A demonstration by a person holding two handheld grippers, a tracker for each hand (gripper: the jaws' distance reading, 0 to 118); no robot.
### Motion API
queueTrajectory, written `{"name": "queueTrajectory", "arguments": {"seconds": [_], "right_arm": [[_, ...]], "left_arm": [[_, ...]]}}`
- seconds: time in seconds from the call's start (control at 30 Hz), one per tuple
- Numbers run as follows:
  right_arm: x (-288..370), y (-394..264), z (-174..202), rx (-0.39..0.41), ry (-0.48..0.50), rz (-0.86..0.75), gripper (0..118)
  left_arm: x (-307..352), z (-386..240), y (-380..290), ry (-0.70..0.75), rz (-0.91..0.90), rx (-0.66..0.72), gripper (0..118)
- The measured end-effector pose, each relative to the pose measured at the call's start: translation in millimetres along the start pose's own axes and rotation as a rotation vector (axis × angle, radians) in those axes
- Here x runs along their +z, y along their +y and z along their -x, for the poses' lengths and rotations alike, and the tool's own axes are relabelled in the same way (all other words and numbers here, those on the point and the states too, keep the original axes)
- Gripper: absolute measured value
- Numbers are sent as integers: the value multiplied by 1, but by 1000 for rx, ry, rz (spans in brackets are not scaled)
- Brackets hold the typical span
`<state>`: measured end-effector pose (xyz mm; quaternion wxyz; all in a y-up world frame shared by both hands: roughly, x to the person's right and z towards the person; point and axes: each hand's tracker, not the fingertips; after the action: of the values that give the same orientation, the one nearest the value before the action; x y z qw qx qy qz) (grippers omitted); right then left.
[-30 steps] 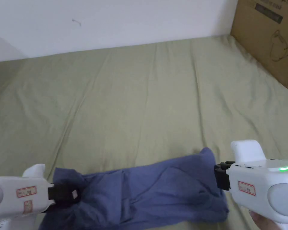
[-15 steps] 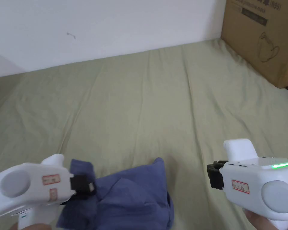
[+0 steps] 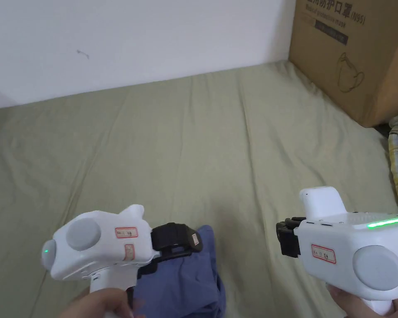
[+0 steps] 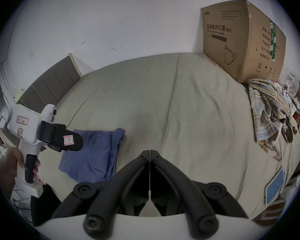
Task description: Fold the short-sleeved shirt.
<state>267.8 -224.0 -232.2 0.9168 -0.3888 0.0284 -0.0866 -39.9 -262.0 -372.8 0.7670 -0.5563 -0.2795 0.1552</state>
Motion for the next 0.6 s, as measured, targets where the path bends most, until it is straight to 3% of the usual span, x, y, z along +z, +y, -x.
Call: {"name": "queueTrajectory", "arguments": {"seconds": [0.1,0.17,0.43,0.6], "right_arm": [[-3,-4,3,2,3,-6,1],[-4,-6,3,3,4,-8,1],[-8,-9,-3,0,-5,12,1],[-10,-11,-8,2,-23,23,1]], "left_arm": [[26,3,-8,65,-59,-107,6],[30,2,-13,111,-45,-159,4],[-25,-11,-18,9,57,-172,4],[-83,3,-29,-36,156,-31,3]]}}
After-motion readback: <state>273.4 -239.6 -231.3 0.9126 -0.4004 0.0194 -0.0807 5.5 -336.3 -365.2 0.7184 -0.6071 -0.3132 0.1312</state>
